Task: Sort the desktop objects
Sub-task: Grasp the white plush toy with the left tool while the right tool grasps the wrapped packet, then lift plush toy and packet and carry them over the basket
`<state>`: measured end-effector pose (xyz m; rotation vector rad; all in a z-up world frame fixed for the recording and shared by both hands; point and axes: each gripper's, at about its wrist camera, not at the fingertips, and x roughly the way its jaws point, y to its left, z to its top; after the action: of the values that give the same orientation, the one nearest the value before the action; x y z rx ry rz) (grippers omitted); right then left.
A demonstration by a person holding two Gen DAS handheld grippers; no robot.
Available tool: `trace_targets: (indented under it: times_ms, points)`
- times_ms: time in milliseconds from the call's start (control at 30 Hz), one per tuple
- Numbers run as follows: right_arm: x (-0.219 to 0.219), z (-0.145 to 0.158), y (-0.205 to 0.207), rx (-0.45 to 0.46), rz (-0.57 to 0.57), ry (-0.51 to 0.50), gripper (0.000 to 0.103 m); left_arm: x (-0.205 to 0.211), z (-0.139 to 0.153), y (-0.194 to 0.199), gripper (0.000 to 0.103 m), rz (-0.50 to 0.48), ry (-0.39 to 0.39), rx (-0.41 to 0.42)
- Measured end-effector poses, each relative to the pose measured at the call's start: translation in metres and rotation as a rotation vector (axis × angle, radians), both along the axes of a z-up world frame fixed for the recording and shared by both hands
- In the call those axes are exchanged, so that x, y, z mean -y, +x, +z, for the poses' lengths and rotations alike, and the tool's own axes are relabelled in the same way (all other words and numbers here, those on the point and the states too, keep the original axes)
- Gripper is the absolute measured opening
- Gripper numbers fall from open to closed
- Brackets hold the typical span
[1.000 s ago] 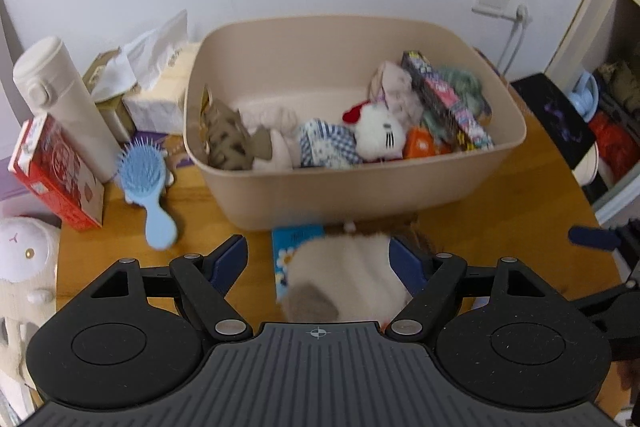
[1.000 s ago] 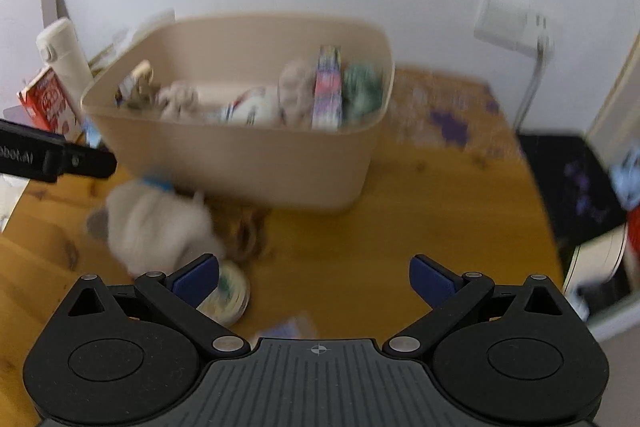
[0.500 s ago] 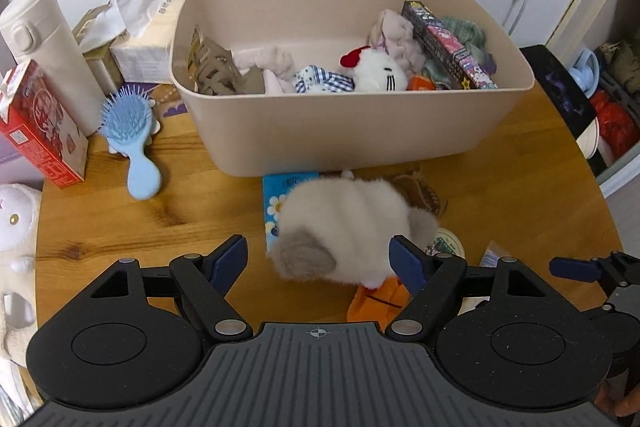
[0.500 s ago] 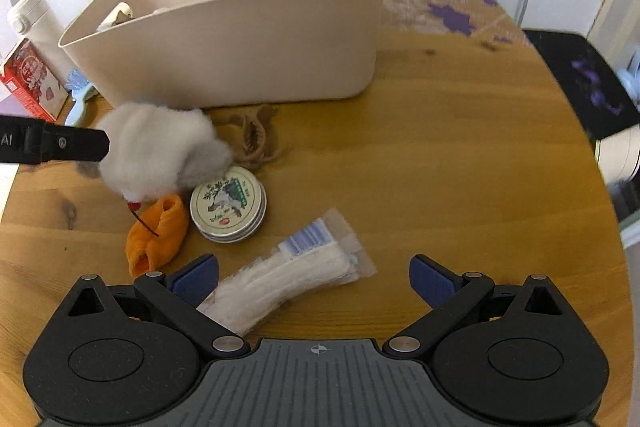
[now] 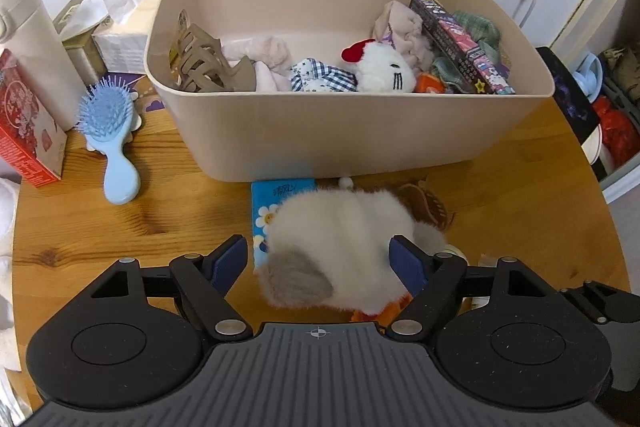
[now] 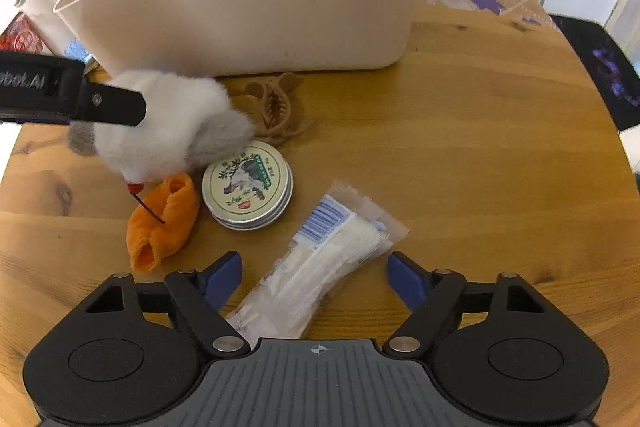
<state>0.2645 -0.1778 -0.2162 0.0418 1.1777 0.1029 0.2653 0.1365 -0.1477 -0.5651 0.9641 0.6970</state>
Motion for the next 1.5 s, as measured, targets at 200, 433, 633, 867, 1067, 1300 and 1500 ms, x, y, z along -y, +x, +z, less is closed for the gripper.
trace_targets:
  times_ms: [200, 433, 633, 867, 1067, 1300, 1500]
  points:
    - [0.002, 0.002, -0.004, 0.046, 0.067, -0.058, 0.051, 0.002, -0.012, 0.003, 0.065, -0.043, -0.029, -0.012]
    - [0.016, 0.004, -0.011, 0.090, 0.051, -0.044, 0.029, 0.012, -0.018, 0.001, 0.036, -0.103, -0.034, -0.006]
    - [0.017, 0.006, -0.018, 0.101, 0.052, -0.047, 0.025, 0.014, -0.012, -0.003, 0.023, -0.120, -0.012, 0.000]
    - [0.023, 0.011, -0.027, 0.111, 0.037, -0.022, 0.024, 0.022, -0.005, -0.010, 0.018, -0.141, 0.026, -0.003]
    - [0.027, 0.023, -0.037, 0.149, 0.034, -0.023, 0.023, 0.031, 0.003, -0.019, 0.017, -0.157, 0.045, 0.013]
    - [0.034, 0.041, -0.044, 0.189, 0.011, 0.007, 0.023, 0.041, 0.013, -0.033, 0.017, -0.171, 0.060, 0.034]
    - [0.036, 0.056, -0.049, 0.222, 0.003, 0.025, 0.023, 0.043, 0.023, -0.051, 0.017, -0.154, 0.068, 0.052]
